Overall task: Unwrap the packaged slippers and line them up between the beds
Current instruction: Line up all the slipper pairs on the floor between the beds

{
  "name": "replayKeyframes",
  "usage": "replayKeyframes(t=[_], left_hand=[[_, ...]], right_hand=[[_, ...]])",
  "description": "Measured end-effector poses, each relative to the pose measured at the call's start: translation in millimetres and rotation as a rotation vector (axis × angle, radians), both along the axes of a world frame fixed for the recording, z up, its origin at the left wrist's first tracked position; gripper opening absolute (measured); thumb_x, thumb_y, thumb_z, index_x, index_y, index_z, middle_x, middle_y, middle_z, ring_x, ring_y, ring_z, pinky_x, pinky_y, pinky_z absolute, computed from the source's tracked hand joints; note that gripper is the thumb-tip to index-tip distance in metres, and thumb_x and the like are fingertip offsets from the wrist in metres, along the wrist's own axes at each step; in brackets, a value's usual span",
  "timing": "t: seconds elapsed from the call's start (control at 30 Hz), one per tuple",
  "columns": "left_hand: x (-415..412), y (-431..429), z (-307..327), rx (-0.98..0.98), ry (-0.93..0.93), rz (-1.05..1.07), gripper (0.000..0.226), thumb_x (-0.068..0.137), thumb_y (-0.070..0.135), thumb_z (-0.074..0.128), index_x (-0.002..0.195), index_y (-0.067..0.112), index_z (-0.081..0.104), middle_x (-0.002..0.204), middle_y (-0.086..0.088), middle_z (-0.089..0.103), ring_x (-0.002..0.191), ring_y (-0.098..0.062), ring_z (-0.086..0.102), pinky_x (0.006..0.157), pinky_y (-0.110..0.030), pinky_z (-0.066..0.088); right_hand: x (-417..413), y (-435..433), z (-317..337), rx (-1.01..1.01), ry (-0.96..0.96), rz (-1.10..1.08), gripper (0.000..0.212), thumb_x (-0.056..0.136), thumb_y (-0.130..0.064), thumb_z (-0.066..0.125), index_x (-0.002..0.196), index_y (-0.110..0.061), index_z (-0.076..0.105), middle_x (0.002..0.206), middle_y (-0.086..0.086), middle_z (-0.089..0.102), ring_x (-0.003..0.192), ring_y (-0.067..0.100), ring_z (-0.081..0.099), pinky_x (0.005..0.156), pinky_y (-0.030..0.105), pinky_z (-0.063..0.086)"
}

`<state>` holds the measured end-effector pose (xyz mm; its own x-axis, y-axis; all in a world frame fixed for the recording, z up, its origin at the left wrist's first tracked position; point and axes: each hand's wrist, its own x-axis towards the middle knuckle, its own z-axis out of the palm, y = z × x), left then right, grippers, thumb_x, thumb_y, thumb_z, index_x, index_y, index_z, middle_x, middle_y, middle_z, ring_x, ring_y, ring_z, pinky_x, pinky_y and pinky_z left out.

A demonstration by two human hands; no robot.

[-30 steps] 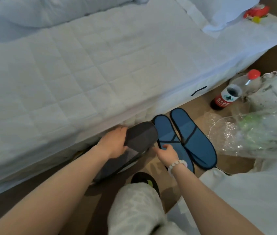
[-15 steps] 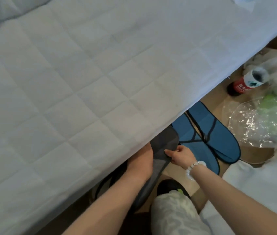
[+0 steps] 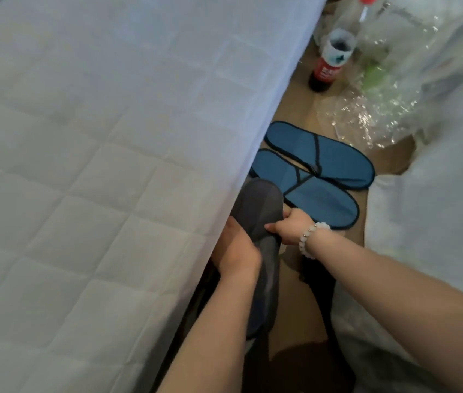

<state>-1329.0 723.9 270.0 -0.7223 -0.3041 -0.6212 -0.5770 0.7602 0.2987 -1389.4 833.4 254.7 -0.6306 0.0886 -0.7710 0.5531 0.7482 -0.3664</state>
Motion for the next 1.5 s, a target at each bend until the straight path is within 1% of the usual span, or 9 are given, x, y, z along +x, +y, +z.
replayKeyframes(t=[0.17,0.4,0.6,0.7,0.83,1.0,1.17,1.37,1.5], left_hand=[[8,-3,1,0.114,-0.016,-0.006,0.092,0.081,0.038,0.067,0.148,0.013,0.009,0.154,-0.011,0.016,0.14,-0.03,0.025,0.106,-0.043,0.035],[22,-7,-1,0.298,-0.071,0.054,0.086,0.082,0.028,0.07,0.145,0.011,0.014,0.149,-0.013,0.027,0.134,-0.033,0.034,0.105,-0.041,0.037],[80,-4,2,0.336,-0.119,0.058,0.075,0.079,0.022,0.072,0.137,0.009,0.026,0.142,-0.013,0.037,0.129,-0.033,0.04,0.099,-0.043,0.042],[86,-6,3,0.339,-0.115,0.055,0.074,0.077,0.023,0.074,0.135,0.008,0.031,0.139,-0.012,0.04,0.127,-0.032,0.043,0.097,-0.04,0.044],[84,-6,-5,0.319,-0.167,0.004,0.072,0.066,0.028,0.081,0.126,0.007,0.046,0.128,-0.01,0.051,0.115,-0.029,0.053,0.091,-0.039,0.051],[93,8,-10,0.265,-0.181,-0.156,0.062,0.059,0.035,0.085,0.11,0.01,0.06,0.112,-0.006,0.059,0.101,-0.025,0.06,0.083,-0.039,0.055],[130,26,-8,0.256,-0.247,-0.113,0.055,0.063,0.032,0.085,0.108,0.01,0.06,0.11,-0.007,0.062,0.102,-0.024,0.06,0.076,-0.032,0.053],[172,46,4,0.241,-0.456,-0.091,0.072,0.06,0.044,0.084,0.117,0.011,0.055,0.124,-0.007,0.056,0.113,-0.024,0.056,0.09,-0.034,0.05],[158,42,12,0.157,-0.413,-0.174,0.085,0.059,0.051,0.081,0.126,0.009,0.051,0.133,-0.008,0.041,0.123,-0.026,0.044,0.097,-0.035,0.045]], right_hand=[[22,-7,8,0.054,0.112,-0.171,0.05,0.085,-0.022,0.062,0.131,-0.009,0.048,0.126,0.011,0.057,0.115,0.027,0.055,0.092,0.03,0.045],[55,-18,30,0.209,0.215,-0.19,0.055,0.086,-0.019,0.064,0.131,-0.005,0.037,0.131,0.014,0.049,0.117,0.03,0.053,0.089,0.036,0.047],[116,-23,39,0.332,0.137,-0.158,0.05,0.088,-0.022,0.061,0.129,-0.004,0.038,0.129,0.015,0.048,0.117,0.03,0.053,0.089,0.036,0.047],[118,-18,46,0.359,0.082,-0.073,0.046,0.088,-0.02,0.06,0.125,0.0,0.041,0.122,0.015,0.054,0.11,0.029,0.058,0.077,0.031,0.046],[118,-5,50,0.35,-0.012,-0.011,0.026,0.088,-0.019,0.058,0.108,-0.002,0.058,0.099,0.011,0.063,0.099,0.024,0.064,0.062,0.023,0.046],[141,31,44,0.288,-0.127,-0.11,0.04,0.086,-0.036,0.064,0.111,-0.005,0.06,0.109,0.01,0.065,0.102,0.022,0.062,0.082,0.027,0.049],[164,53,40,0.269,-0.255,-0.112,0.049,0.079,-0.04,0.07,0.113,-0.006,0.059,0.1,0.007,0.061,0.098,0.023,0.062,0.083,0.03,0.052],[183,75,50,0.294,-0.433,0.08,0.055,0.084,-0.04,0.066,0.125,-0.006,0.055,0.119,0.01,0.061,0.106,0.023,0.061,0.092,0.03,0.05],[180,86,44,0.1,-0.439,-0.029,0.051,0.081,-0.037,0.07,0.12,-0.008,0.056,0.115,0.01,0.063,0.088,0.018,0.062,0.081,0.026,0.055]])
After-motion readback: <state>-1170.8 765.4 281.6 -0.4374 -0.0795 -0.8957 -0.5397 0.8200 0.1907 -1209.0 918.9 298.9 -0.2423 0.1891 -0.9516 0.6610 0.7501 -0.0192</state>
